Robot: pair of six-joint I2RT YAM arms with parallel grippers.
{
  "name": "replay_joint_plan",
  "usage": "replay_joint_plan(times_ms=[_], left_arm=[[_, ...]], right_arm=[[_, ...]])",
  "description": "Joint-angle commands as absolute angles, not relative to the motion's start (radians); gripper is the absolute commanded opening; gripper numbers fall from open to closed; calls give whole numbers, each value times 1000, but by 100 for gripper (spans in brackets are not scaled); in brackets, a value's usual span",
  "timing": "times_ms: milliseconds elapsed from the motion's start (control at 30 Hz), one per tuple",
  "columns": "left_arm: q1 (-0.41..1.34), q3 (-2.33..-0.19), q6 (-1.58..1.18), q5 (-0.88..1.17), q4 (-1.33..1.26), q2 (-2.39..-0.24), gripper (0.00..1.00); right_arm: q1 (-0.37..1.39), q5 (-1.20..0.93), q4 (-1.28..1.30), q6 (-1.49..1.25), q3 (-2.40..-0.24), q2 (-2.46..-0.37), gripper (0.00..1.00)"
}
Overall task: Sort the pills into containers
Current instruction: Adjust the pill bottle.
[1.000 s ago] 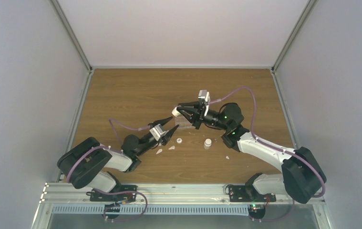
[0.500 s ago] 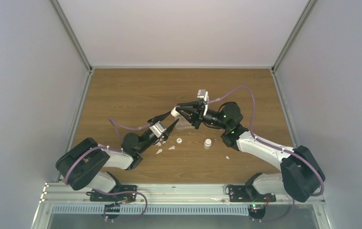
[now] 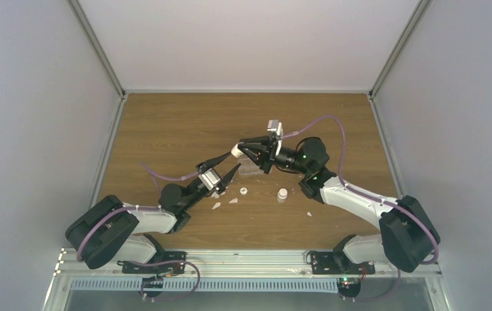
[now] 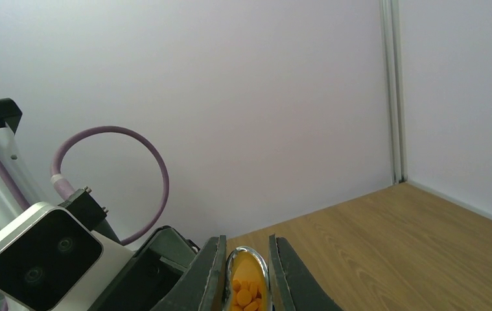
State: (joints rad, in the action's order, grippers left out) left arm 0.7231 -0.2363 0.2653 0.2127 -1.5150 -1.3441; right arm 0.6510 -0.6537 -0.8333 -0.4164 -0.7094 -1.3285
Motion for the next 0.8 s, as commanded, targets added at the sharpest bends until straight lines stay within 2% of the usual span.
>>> replay_joint_plan(times_ms=[0, 400, 767], left_arm=[[729, -238, 300, 218, -1847, -1347, 99], [729, -319, 343, 64, -1847, -1440, 99], [727, -295, 346, 147, -1847, -1397, 99]], right_arm=[[649, -668, -863, -430, -741, -1356, 9], [649, -701, -863, -442, -743, -1363, 9], [647, -677, -861, -429, -746, -1375, 9]])
